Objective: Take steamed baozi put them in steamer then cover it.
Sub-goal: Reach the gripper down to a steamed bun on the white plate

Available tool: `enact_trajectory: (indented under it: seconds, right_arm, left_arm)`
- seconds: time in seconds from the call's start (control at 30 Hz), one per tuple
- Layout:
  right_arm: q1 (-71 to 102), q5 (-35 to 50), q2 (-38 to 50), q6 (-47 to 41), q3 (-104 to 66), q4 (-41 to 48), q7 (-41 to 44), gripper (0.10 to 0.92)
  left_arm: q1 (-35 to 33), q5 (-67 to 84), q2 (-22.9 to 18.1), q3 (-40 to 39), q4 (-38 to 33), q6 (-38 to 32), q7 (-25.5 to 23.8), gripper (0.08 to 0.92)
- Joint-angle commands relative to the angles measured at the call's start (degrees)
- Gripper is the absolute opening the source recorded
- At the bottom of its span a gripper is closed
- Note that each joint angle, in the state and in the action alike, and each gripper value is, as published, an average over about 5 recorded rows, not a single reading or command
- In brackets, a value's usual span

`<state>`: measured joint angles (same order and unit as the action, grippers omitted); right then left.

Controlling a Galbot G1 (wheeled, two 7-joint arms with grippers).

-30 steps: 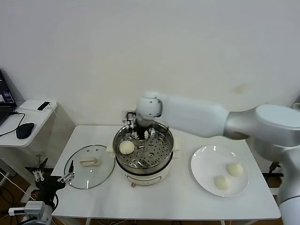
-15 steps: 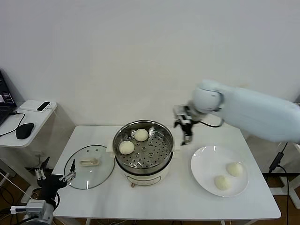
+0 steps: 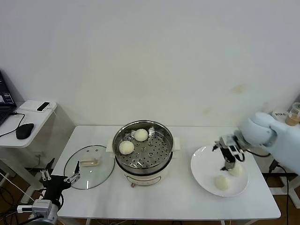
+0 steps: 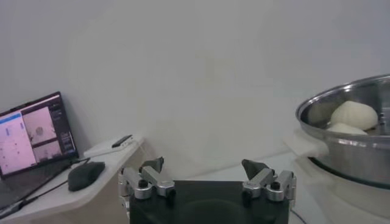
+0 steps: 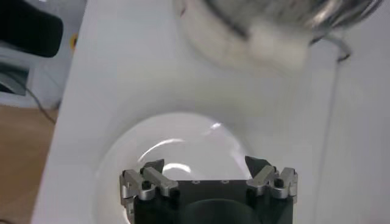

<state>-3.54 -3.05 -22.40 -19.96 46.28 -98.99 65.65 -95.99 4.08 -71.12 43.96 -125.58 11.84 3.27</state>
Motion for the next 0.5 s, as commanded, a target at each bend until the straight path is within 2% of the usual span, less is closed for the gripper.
enact_trajectory:
  seconds: [0.03,0.5]
  right_arm:
    - [28.04,-8.38,7.54,2.77,-21.24,-1.5,0.05,0.823]
    - [31.42,-12.56,-0.68,2.88,-21.51,4.4,-1.54,0.823]
  left_arm:
    - [-0.12,-0.41,-0.16,-0.43,0.22,0.0,-0.04,0.823]
    - [-0.8,-1.26,-0.96,0.15,-0.78,0.4,-0.05,0.823]
